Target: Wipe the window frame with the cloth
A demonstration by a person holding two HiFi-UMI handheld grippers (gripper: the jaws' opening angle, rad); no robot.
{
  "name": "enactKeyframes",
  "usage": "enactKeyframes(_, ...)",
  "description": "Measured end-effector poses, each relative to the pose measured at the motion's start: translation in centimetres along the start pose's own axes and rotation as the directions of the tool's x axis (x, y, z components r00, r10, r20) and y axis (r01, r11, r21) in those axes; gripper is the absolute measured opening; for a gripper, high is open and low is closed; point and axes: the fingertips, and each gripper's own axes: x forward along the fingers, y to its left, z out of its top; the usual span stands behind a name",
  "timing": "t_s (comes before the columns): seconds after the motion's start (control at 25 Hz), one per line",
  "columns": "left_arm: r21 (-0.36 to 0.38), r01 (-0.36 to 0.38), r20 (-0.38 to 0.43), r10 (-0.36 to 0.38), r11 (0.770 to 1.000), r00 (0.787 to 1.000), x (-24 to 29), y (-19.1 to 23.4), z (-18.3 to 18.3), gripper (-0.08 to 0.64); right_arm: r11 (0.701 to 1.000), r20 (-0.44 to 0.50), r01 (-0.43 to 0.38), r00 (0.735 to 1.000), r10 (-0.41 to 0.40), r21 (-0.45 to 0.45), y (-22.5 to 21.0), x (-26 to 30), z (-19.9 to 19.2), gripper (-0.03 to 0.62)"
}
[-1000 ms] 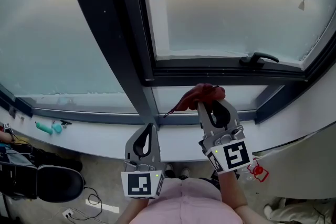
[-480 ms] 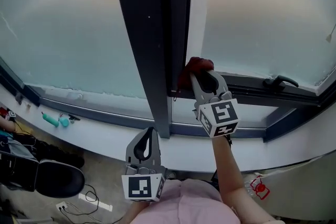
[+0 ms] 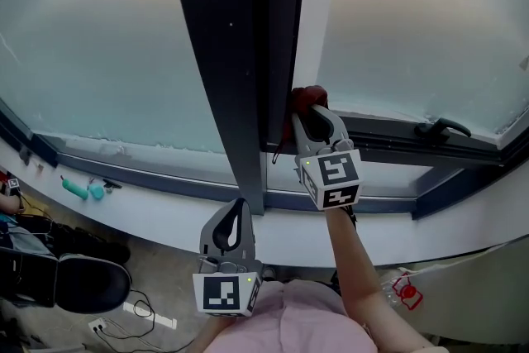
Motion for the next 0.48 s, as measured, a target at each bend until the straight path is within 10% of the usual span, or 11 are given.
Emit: enactKeyframes(0.48, -0.002, 0.028, -0.009, -0.029, 1.000, 1.000, 0.6, -1.3, -0.2, -0.003, 1.000, -0.050, 0.001, 0.999, 0.000, 0.018, -1.0, -0.2, -0.5, 0.067)
